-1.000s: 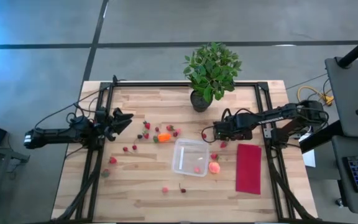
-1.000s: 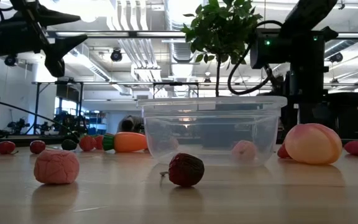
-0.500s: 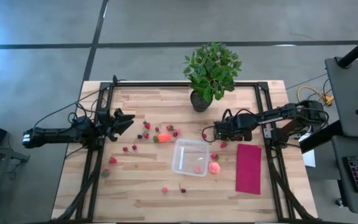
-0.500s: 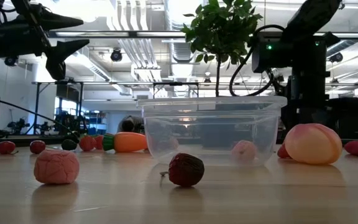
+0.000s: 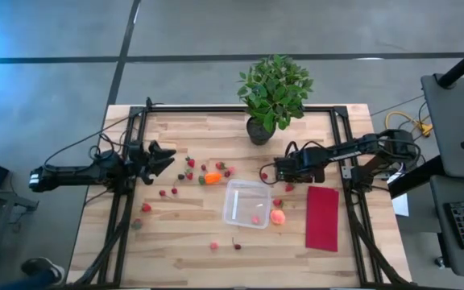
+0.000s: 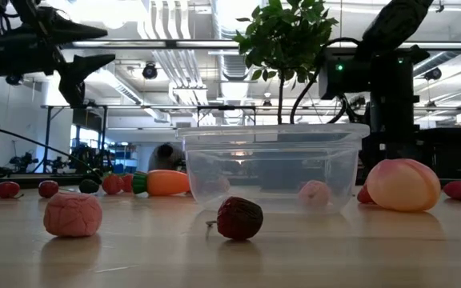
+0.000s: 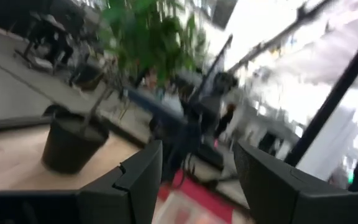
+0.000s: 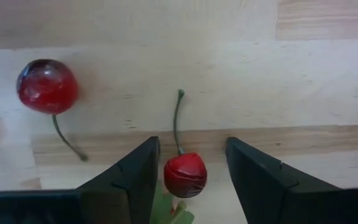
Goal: Pick and placing Produce into tupperware
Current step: Put the red cherry into the transparent bin
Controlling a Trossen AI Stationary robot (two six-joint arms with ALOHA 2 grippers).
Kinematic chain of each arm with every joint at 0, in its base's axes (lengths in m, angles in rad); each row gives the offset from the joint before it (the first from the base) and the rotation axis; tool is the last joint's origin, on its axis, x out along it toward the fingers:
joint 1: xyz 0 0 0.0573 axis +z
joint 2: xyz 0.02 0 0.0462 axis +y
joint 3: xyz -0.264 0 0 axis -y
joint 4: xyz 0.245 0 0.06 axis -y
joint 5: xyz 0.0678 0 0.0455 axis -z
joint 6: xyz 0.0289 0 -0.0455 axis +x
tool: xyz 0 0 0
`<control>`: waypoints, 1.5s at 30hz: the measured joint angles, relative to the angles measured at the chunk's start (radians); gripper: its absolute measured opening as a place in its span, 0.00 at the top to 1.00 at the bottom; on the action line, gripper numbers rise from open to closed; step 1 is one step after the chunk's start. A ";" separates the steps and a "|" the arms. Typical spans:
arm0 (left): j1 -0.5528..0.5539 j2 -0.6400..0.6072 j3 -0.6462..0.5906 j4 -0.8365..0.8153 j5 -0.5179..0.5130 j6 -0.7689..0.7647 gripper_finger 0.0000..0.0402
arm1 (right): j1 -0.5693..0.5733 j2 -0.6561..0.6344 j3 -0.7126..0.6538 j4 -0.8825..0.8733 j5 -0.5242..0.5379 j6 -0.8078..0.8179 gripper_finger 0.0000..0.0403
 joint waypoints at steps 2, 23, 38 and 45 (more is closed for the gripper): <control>0.000 0.000 0.000 -0.058 0.043 0.035 0.53 | 0.002 0.001 0.011 0.006 -0.021 -0.008 0.57; 0.000 -0.008 0.000 -0.190 0.130 0.483 0.53 | 0.035 0.001 0.011 -0.010 0.012 -0.013 0.81; 0.000 -0.005 0.000 -0.190 0.130 0.477 0.53 | 0.155 0.011 0.391 -0.019 -0.071 -0.266 0.82; 0.000 -0.004 0.000 -0.190 0.130 0.477 0.53 | 0.212 0.159 0.548 -0.044 -0.191 -0.348 0.81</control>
